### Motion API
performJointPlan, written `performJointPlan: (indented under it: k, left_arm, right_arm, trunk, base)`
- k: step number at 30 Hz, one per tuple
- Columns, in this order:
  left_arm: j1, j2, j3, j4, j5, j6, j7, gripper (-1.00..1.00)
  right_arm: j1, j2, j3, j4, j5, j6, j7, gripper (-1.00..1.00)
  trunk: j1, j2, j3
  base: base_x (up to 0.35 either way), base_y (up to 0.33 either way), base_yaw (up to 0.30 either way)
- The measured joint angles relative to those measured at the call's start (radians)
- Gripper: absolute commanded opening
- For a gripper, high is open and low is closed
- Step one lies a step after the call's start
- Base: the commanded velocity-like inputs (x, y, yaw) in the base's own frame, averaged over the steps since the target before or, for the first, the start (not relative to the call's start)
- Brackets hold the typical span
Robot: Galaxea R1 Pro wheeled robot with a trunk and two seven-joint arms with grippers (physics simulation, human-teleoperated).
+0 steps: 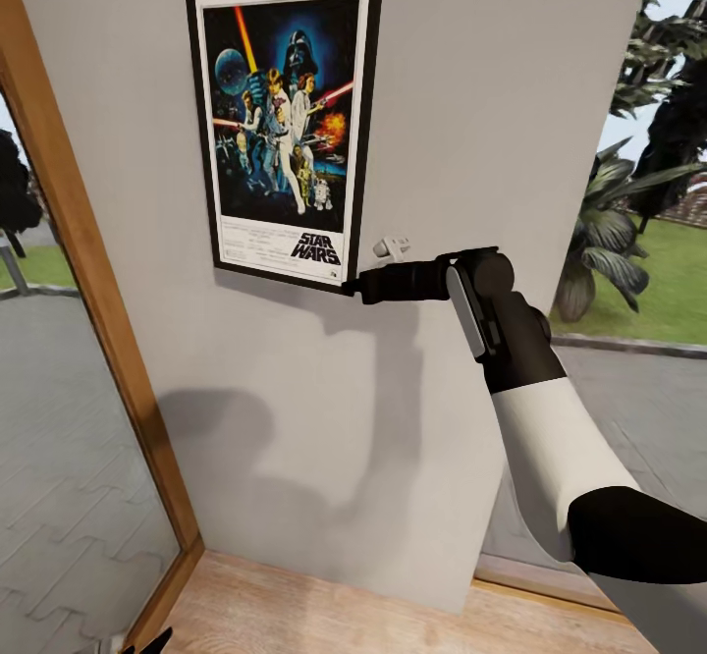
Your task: Pick up the poster from the kitchen countertop and hang it on one of the wall nails in the kitchen.
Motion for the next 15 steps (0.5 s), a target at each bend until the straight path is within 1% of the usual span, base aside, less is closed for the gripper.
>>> performJointPlan:
  k: [3, 15]
  left_arm:
    - [0.000, 0.000, 0.000, 0.000, 0.000, 0.000, 0.000, 1.00]
    - [0.000, 0.000, 0.000, 0.000, 0.000, 0.001, 0.000, 1.00]
  right_arm:
    - [0.000, 0.000, 0.000, 0.000, 0.000, 0.000, 0.000, -1.00]
    - [0.000, 0.000, 0.000, -0.004, 0.000, 0.000, -0.001, -1.00]
  trunk:
    - [0.000, 0.000, 0.000]
    - [0.000, 0.000, 0.000]
  base:
    - [0.021, 0.066, 0.000]
    - [0.001, 0.002, 0.000]
